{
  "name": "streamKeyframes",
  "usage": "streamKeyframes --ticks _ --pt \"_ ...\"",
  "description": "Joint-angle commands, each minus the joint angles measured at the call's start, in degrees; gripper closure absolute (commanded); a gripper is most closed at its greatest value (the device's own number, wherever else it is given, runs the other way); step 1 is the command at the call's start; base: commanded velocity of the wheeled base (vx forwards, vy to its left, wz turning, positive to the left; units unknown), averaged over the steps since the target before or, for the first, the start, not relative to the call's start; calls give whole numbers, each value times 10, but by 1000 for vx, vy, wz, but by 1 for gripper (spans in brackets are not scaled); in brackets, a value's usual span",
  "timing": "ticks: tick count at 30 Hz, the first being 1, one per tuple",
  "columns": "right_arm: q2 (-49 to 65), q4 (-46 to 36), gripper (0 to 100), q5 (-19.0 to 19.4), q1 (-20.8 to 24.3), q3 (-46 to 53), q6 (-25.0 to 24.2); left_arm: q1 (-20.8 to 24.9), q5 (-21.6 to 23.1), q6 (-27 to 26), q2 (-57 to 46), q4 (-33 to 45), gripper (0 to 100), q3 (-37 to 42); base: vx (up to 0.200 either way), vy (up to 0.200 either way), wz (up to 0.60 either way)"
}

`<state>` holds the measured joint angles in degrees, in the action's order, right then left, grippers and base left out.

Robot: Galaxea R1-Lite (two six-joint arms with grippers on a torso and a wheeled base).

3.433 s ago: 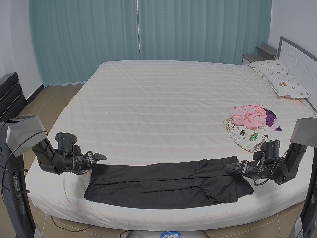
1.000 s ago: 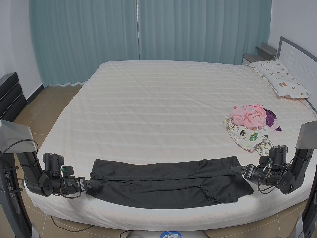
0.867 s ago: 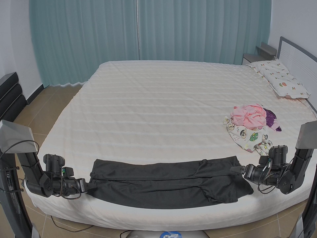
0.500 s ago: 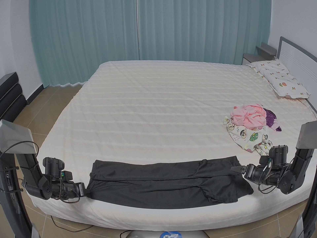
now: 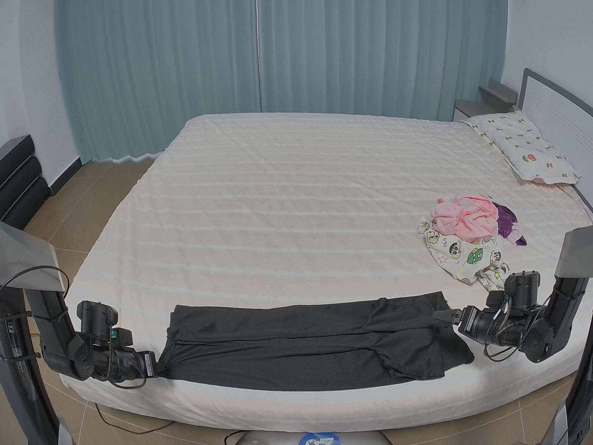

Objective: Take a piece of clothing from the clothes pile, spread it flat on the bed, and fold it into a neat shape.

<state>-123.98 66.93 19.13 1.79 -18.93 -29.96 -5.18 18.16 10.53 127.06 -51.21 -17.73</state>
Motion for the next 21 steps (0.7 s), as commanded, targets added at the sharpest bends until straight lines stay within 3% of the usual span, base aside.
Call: streamKeyframes --ticks 1,6,10,13,21 --pt "0 0 0 0 1 2 1 0 0 3 -1 -1 0 -4 0 0 0" --pt "1 0 0 0 1 4 1 -9 0 46 -39 2 0 -27 0 0 0" --pt "3 15 0 0 3 7 0 -8 0 130 -65 15 0 -73 0 0 0" --pt "3 22 0 0 6 10 0 -4 0 158 -70 26 0 -94 0 0 0" --pt "2 29 0 1 8 16 -2 73 -49 351 -85 57 0 -189 0 0 0"
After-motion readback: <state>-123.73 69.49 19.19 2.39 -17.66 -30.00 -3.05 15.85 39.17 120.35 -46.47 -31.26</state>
